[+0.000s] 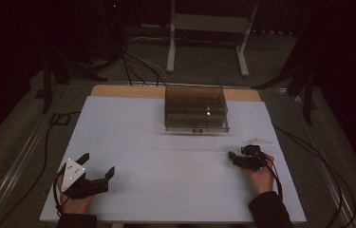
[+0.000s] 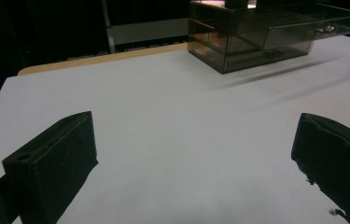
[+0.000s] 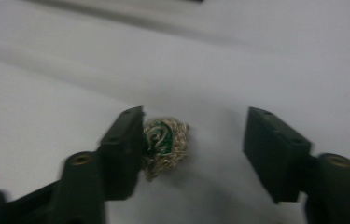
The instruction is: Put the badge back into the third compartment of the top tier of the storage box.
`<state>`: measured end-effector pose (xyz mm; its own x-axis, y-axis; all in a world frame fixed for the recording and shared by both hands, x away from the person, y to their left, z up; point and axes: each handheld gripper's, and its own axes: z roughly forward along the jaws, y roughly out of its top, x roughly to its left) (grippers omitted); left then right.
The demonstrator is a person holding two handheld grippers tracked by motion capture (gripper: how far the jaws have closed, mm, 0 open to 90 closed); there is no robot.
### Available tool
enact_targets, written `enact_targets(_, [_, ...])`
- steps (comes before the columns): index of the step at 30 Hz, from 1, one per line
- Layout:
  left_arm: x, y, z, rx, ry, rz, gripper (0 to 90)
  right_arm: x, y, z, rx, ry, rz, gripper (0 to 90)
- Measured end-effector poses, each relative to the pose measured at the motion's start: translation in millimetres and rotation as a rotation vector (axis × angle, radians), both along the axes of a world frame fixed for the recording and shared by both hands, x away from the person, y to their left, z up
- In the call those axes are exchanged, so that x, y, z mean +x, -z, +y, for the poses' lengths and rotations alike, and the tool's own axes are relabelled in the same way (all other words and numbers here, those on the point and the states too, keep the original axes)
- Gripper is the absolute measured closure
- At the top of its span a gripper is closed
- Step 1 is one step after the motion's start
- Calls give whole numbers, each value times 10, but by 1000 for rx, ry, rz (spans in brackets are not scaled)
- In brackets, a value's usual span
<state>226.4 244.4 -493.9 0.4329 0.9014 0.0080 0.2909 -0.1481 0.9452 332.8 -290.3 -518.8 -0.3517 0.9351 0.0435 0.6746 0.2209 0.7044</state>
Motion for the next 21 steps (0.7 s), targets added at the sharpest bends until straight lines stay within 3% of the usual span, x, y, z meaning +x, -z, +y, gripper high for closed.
enact_targets(8, [0,-1,-2,1,1,-1,9,-26,4,15,41,-29,26,565])
enact_targets(9, [0,-1,-3,2,0,-1,9,-53,-2,12,73,-55,39,655])
enact_targets(10, [0,-1,-3,2,0,-1,9,-53,-2,12,73,-55,39,655])
enact_targets(17, [-1,-1,-4,1,0,-3,9,-149,-76,85,81,-113,-22,825])
enact_targets(21, [-2,-1,-7,3,1,-3,9,-172,-94,128,76,-140,-16,857])
